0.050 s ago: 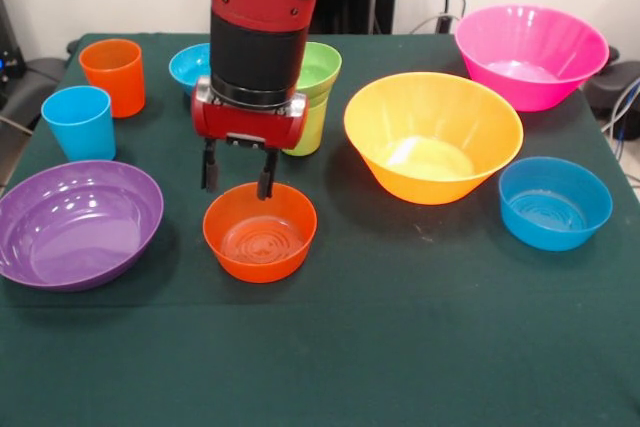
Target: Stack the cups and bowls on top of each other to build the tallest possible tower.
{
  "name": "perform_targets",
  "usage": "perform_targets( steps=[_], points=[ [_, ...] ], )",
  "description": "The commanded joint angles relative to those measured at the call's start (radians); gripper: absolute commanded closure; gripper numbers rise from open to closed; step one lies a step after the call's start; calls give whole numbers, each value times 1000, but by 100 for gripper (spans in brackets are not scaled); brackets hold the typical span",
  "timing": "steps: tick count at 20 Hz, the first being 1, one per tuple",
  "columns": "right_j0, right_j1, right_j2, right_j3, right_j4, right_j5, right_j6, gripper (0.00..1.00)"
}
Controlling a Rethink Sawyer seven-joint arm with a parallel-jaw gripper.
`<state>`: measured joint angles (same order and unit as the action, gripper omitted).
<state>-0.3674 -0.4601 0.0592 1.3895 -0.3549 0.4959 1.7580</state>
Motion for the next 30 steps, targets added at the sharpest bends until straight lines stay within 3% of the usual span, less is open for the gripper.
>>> perform_targets(
  steps=[1,4,8,17,30],
  points=[
    [15,34,-4,11,-83,48,-25,0],
    [24,50,5,-65,-60,113,-44,0],
    [38,47,-1,-80,-50,130,-44,0],
    [1,57,56,-49,-28,33,-50,0],
    [-23,86,93,-59,-25,21,-64,0]
  ],
)
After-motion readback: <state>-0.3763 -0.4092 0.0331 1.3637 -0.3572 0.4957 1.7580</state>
